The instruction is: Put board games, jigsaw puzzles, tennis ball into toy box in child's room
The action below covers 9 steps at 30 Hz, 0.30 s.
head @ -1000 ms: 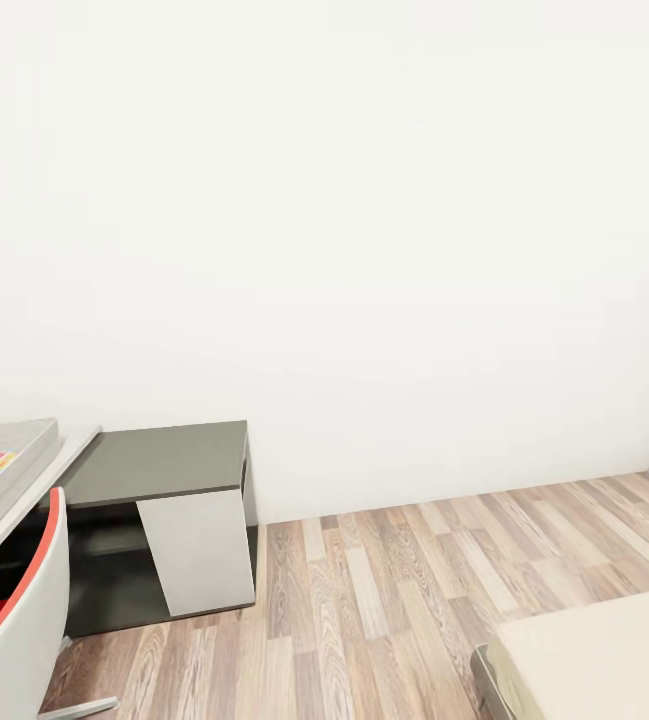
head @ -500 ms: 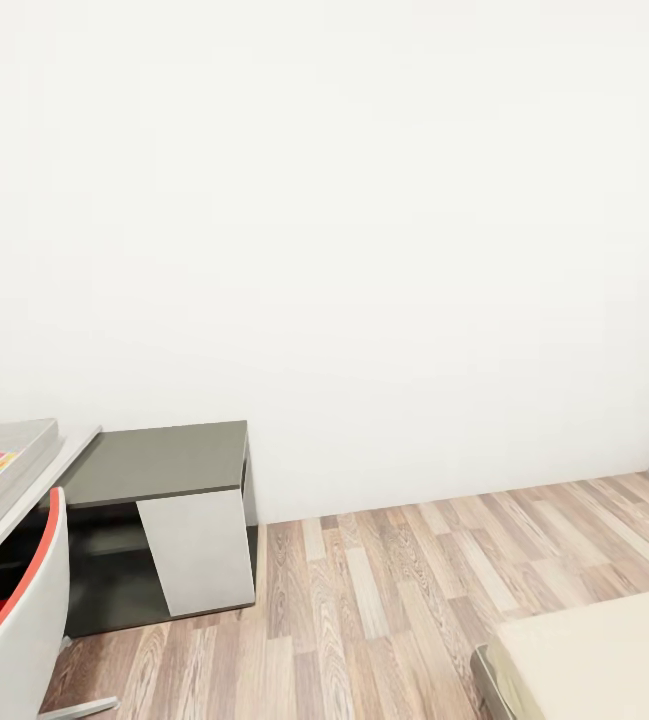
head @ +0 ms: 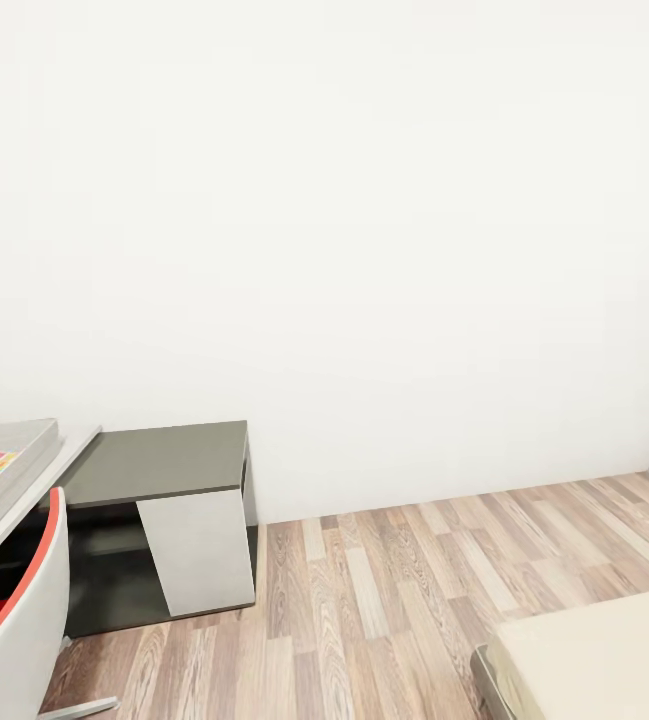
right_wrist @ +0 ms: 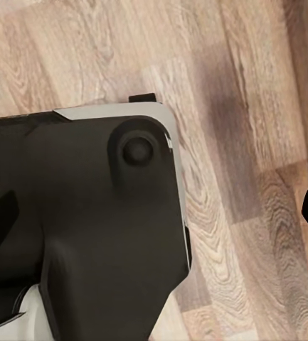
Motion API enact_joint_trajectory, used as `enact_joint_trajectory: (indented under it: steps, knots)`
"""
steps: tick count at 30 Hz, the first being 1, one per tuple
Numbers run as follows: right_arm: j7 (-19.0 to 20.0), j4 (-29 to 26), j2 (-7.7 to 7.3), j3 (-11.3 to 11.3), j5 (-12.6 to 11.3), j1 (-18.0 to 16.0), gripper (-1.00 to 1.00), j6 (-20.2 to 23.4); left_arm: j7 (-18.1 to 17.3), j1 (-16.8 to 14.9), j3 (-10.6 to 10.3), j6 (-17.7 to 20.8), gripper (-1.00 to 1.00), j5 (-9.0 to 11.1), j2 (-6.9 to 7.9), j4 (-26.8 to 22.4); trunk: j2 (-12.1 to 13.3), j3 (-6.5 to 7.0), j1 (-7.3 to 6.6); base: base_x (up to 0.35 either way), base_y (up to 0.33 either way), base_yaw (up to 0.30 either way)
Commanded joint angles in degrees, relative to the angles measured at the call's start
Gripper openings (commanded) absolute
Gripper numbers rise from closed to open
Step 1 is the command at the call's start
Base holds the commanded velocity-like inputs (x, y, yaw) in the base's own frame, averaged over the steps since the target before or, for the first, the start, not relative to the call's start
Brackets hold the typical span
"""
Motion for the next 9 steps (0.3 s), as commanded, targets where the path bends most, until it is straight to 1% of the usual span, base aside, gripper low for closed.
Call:
enact_joint_trajectory:
  steps: [1, 5, 9]
  knots:
    - [-0.05, 0.05, -0.06, 0.22, -0.5, -0.02, 1.0, -0.2, 0.1, -0.03, 0.24, -0.22, 1.0, -0.14, -0.01, 0.08, -0.04, -0.02, 0.02, 0.0, 0.0, 0.0]
    - [-0.07, 0.05, -0.09, 0.26, -0.48, -0.02, 1.0, -0.2, 0.1, -0.03, 0.2, -0.23, 1.0, -0.1, -0.02, 0.09, -0.04, -0.02, 0.02, 0.0, 0.0, 0.0]
    - [-0.07, 0.05, 0.19, 0.29, -0.48, -0.02, 1.0, -0.2, 0.1, -0.03, 0.19, -0.23, 1.0, -0.18, -0.02, 0.09, -0.04, -0.02, 0.02, 0.0, 0.0, 0.0]
